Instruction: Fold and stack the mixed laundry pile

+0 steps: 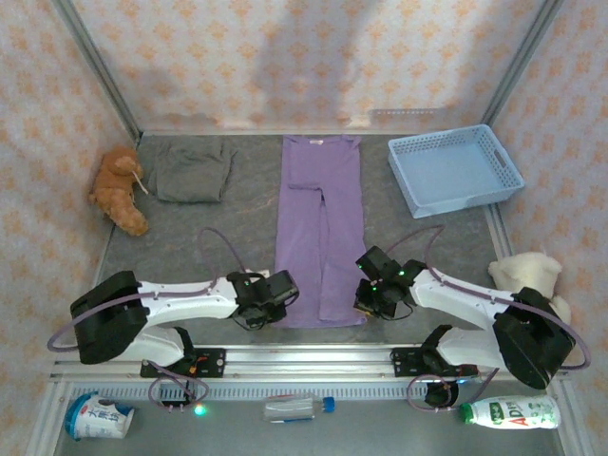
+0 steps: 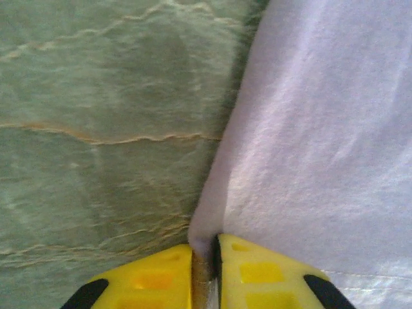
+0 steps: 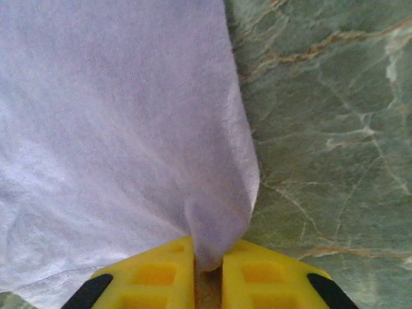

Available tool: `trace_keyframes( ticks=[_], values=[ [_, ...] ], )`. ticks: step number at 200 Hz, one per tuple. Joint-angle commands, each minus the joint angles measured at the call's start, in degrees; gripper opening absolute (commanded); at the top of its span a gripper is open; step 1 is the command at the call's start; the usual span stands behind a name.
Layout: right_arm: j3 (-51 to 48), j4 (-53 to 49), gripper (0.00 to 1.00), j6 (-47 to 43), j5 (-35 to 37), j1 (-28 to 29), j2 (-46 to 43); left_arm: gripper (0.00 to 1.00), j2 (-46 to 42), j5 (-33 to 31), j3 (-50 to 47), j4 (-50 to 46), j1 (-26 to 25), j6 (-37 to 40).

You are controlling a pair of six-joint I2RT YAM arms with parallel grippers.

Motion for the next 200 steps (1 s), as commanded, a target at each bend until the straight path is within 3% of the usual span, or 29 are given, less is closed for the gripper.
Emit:
trace_keyframes(
  ticks=[1, 18, 49, 101, 143, 200],
  values=[
    [2.05, -1.42, 0.07, 0.41, 3.93, 0.32, -2.35, 0.03, 3.4, 0.41, 3.1, 11.89, -1.24, -1.67],
    [3.85, -2.77, 0.0, -0.24, 5.35, 0.32, -2.9, 0.0, 2.95, -2.06, 5.56, 7.89, -1.21, -1.59],
    [8.47, -4.61, 0.0, -1.84, 8.74, -0.33, -3.1, 0.0, 1.0, -4.46, 8.97, 4.36, 0.4, -0.68],
    [18.3, -7.25, 0.0, -5.5, 9.62, -8.67, 0.2, 0.0, -0.87, -3.65, 17.83, -1.13, 11.72, 7.92],
    [27.31, -6.72, 0.0, -7.73, 8.29, -15.39, 8.52, 0.0, 5.36, 0.19, 28.21, -4.66, 21.52, 15.81],
    [42.46, -6.38, 0.0, -8.74, 6.23, -20.73, 26.2, 0.0, 19.88, 5.96, 41.56, -6.31, 29.99, 21.62]
  ],
)
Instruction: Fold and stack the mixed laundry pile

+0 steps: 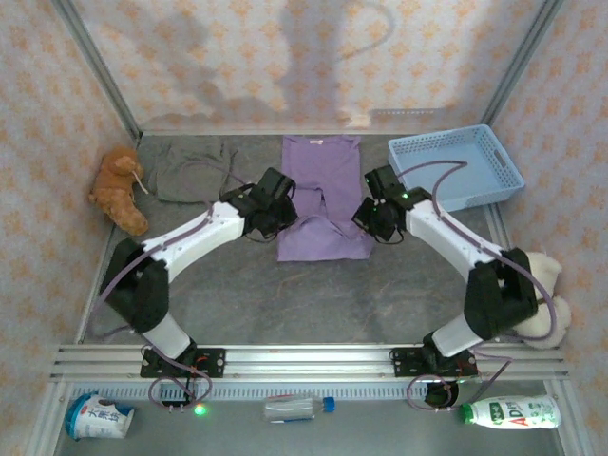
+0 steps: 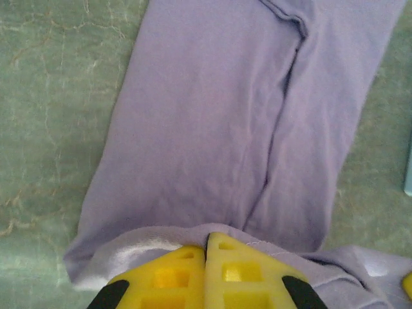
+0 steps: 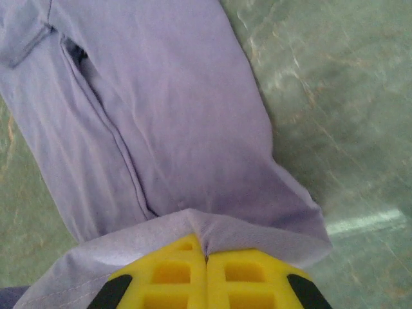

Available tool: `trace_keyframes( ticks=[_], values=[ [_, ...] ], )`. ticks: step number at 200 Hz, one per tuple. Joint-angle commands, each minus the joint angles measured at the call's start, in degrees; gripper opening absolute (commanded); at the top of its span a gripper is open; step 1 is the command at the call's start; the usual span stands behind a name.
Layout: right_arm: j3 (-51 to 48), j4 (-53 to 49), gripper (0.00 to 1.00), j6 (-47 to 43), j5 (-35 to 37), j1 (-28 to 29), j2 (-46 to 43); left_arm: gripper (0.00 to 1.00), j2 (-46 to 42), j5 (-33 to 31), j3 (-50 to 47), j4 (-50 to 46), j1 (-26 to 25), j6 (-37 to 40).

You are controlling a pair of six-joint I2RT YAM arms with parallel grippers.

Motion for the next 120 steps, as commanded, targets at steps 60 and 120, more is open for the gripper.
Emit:
trace_keyframes(
  ticks=[60, 120],
  values=[
    [26.79, -1.89, 0.31, -3.26, -2.33, -5.7, 25.6, 0.15, 23.69, 5.39, 26.73, -9.14, 8.72, 9.23],
    [28.8, -5.51, 0.53, -6.81, 0.46, -6.0, 25.04, 0.65, 25.43, 5.09, 31.0, -13.74, 9.88, 10.34]
  ],
)
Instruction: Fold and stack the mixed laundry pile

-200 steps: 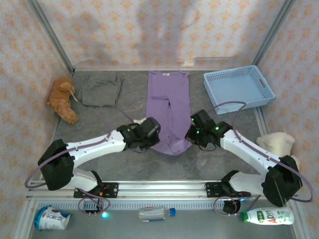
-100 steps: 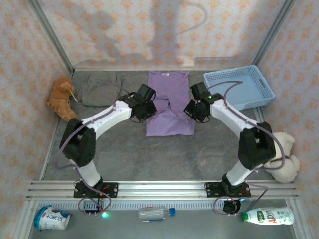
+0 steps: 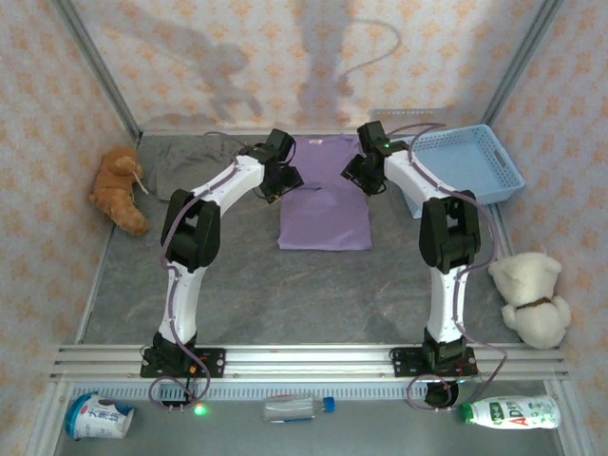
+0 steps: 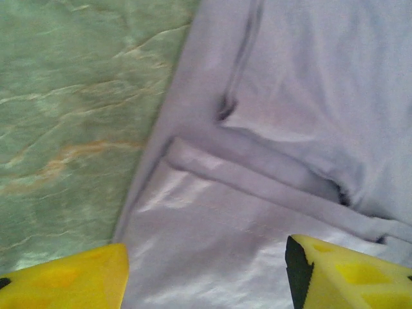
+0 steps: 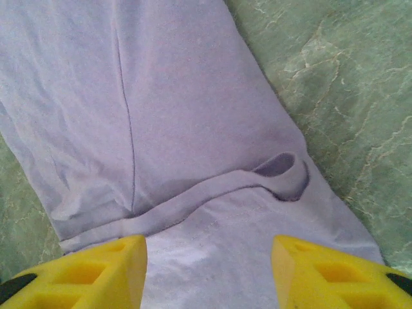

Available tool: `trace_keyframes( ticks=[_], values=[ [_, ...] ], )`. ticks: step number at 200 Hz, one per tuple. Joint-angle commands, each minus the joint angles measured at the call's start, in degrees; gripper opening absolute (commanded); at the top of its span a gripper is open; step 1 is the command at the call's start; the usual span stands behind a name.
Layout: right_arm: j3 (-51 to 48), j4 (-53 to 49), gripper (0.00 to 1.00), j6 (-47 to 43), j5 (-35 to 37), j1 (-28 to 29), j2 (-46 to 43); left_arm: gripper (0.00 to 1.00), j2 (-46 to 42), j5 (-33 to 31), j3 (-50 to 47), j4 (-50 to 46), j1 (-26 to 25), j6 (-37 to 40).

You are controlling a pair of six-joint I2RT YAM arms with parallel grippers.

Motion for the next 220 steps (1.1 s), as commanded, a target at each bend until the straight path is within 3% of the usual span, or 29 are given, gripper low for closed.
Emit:
trace_keyframes(
  ticks=[1, 42, 69, 104, 127, 172, 220],
  values=[
    [-4.34, -3.16, 0.53, -2.03, 1.84, 0.04, -4.88, 0.65, -5.42, 0.1, -2.59, -3.01, -0.73, 1.7],
    [-17.89, -2.46, 0.45, -3.26, -1.79, 1.78, -13.5, 0.58, -14.16, 4.26, -14.11, 0.95, -4.46, 3.29],
    [-20.81, -1.17, 0.37, -3.11, -3.91, 5.32, -12.87, 0.41, -13.69, 5.98, -17.33, 2.49, -7.54, 4.0],
    [-23.46, 1.71, 0.28, 2.2, -0.53, 5.4, -9.17, 0.37, -11.5, 3.18, -23.25, 6.25, -7.73, 0.67],
    [-24.75, 2.45, 0.35, 2.67, 2.58, 5.41, -8.38, 0.36, -10.87, -0.31, -26.27, 6.84, -7.72, 0.73],
    [-29.72, 3.55, 0.53, 1.85, 1.58, 5.95, -9.49, 0.35, -11.48, -4.42, -31.47, 5.81, -9.36, 0.22],
    [-41.51, 4.8, 0.56, 1.99, 2.08, 9.69, -17.65, 0.35, -21.72, -6.78, -47.7, 9.51, -15.33, -7.18]
  ],
)
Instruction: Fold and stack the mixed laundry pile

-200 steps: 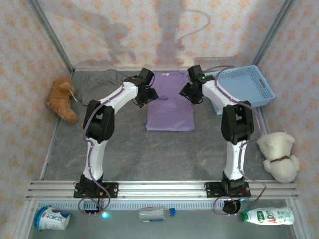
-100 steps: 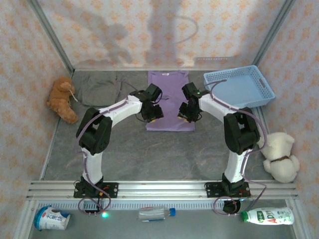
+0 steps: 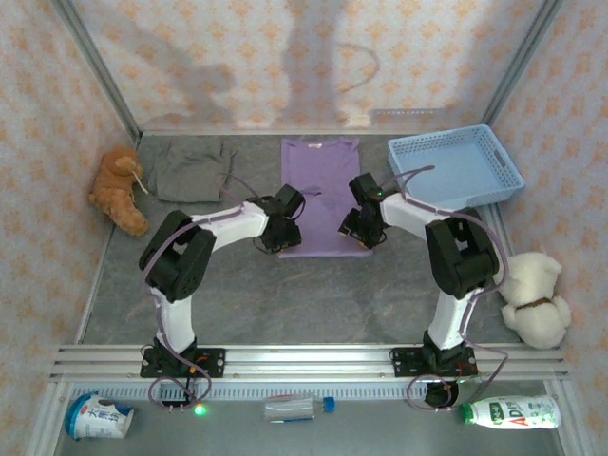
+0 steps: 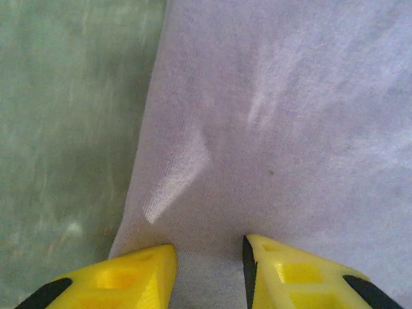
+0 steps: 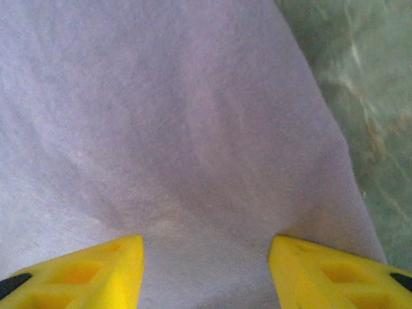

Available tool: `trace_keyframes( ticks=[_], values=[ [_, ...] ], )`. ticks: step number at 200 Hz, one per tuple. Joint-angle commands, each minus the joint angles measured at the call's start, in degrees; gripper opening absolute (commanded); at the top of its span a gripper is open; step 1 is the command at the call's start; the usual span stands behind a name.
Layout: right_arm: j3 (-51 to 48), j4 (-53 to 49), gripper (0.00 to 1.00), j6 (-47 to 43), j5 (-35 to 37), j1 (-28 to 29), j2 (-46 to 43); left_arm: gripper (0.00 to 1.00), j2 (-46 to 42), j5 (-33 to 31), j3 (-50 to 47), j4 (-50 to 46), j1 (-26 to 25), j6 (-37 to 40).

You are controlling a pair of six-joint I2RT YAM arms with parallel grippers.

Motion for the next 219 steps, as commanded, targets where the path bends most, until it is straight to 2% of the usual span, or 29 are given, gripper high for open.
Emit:
trace_keyframes(
  ticks=[1, 37, 58, 79, 91, 106, 129, 146, 160, 189, 219],
  values=[
    [-7.0, -3.48, 0.56, 0.39, 3.05, 2.62, -3.02, 0.35, -3.25, -4.28, -8.99, -3.81, -3.32, -5.23],
    [-14.81, -5.93, 0.56, 4.06, 5.21, 9.22, -12.14, 0.35, -12.44, -7.46, -18.49, -4.62, -10.53, -12.09],
    [-19.42, -6.58, 0.56, 8.0, 5.99, 13.01, -18.98, 0.38, -18.27, -9.82, -21.31, -6.69, -13.03, -15.63],
    [-23.0, -6.58, 0.56, 11.22, 5.41, 14.44, -25.23, 0.42, -23.15, -11.83, -22.36, -9.18, -14.86, -17.89],
    [-23.66, -7.18, 0.57, 11.52, 5.05, 14.47, -28.26, 0.47, -25.18, -12.12, -22.5, -10.79, -15.05, -18.88],
    [-22.63, -9.98, 0.59, 10.91, 5.57, 14.5, -31.46, 0.6, -28.41, -12.64, -22.42, -13.05, -15.11, -19.97],
    [-22.44, -12.13, 0.59, 10.71, 4.13, 14.69, -34.21, 0.69, -33.75, -13.01, -23.11, -14.57, -15.27, -21.05],
    [-23.92, -10.66, 0.59, 11.69, 3.47, 15.5, -34.53, 0.67, -35.84, -12.47, -24.68, -12.6, -15.2, -21.23],
    [-24.98, -9.1, 0.58, 12.37, 3.21, 15.87, -33.74, 0.6, -35.8, -11.3, -26.11, -10.02, -15.25, -21.66],
    [-25.35, -5.61, 0.57, 13.17, 2.98, 17.46, -30.47, 0.53, -31.96, -10.11, -26.44, -6.66, -15.33, -21.1],
    [-24.45, -3.62, 0.52, 13.19, 3.89, 18.11, -25.02, 0.45, -26.01, -8.43, -26.11, -2.14, -15.29, -20.36]
  ],
)
